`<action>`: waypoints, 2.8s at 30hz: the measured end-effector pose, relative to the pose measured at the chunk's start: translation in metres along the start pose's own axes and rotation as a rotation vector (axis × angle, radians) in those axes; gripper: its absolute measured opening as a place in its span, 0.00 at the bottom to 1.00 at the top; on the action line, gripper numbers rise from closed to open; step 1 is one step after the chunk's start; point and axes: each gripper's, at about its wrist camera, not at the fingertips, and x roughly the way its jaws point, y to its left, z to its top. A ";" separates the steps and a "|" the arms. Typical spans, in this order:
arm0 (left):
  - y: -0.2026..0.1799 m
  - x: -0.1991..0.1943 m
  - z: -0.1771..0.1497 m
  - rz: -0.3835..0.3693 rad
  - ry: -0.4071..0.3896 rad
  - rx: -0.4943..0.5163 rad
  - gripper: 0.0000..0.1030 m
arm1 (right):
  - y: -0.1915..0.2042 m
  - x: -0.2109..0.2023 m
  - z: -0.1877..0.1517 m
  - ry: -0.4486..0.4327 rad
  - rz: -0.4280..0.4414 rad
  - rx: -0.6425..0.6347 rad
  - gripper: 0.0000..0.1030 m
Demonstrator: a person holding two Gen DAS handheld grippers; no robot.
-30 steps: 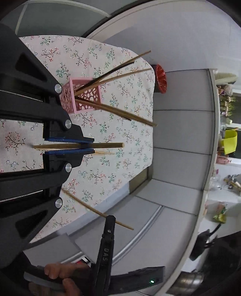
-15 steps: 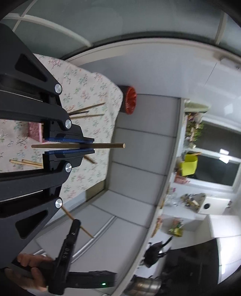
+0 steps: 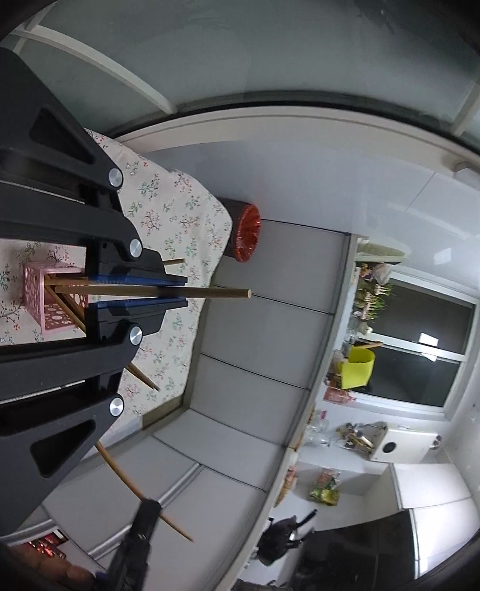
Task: Organize utensils
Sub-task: 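Carry the held chopsticks upright over the pink basket with both tools, then open both tools to drop the chopsticks into the pink basket, then grasp a wooden chopstick from the table with the right tool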
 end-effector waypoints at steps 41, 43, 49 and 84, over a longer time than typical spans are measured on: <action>0.008 0.038 -0.055 0.031 0.352 -0.084 0.93 | -0.052 0.072 -0.020 0.166 -0.096 0.079 0.91; 0.007 0.040 -0.062 0.036 0.385 -0.082 0.93 | -0.070 0.080 -0.027 0.202 -0.151 0.101 0.92; 0.001 0.048 -0.083 0.059 0.464 -0.023 0.93 | -0.115 0.117 -0.058 0.346 -0.292 0.131 0.91; -0.005 0.056 -0.103 0.029 0.628 0.015 0.93 | -0.121 0.227 -0.112 0.649 -0.431 0.035 0.10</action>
